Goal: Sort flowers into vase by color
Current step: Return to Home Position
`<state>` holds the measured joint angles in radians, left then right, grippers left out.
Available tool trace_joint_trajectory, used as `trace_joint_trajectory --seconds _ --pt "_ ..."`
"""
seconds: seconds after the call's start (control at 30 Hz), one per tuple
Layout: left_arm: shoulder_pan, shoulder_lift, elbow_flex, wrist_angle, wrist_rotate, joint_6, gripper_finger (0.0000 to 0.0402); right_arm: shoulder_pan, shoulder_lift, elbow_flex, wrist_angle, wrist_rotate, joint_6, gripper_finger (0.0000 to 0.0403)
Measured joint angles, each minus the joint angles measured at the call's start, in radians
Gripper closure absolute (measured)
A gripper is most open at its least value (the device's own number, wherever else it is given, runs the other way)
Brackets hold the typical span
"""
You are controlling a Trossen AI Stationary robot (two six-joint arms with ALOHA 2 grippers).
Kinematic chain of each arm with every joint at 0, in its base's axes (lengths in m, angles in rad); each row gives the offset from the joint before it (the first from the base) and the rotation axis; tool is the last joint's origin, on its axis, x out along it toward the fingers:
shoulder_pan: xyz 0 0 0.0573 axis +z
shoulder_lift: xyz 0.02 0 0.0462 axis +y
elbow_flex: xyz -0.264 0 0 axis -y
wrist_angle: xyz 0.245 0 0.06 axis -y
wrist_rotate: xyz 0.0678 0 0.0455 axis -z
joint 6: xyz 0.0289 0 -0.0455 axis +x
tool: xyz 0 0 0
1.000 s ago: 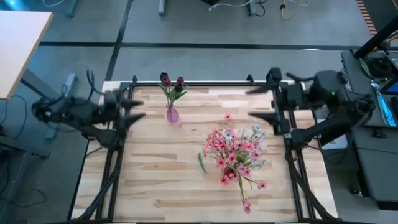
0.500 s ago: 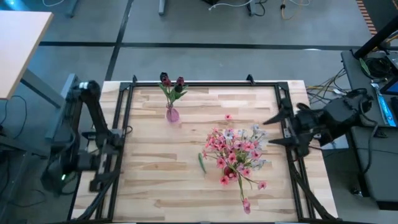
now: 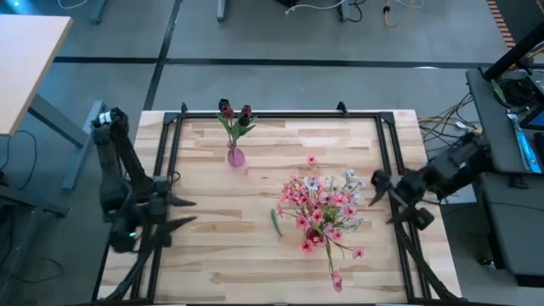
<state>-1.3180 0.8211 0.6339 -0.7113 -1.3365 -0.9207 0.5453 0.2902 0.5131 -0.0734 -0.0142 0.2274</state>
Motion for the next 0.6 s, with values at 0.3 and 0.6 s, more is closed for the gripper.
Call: trace_joint_trajectory --seconds 0.3,0.6 --pt "0.223 -0.115 -0.260 0.382 0.088 0.379 0.0328 0.000 -0.167 -0.395 0.386 -0.062 -0.198 0.0122" --pt "0.295 -0.423 -0.334 0.481 0.026 0.672 0.0396 -0.045 -0.211 -0.501 0.592 0.004 -0.324 0.0145"
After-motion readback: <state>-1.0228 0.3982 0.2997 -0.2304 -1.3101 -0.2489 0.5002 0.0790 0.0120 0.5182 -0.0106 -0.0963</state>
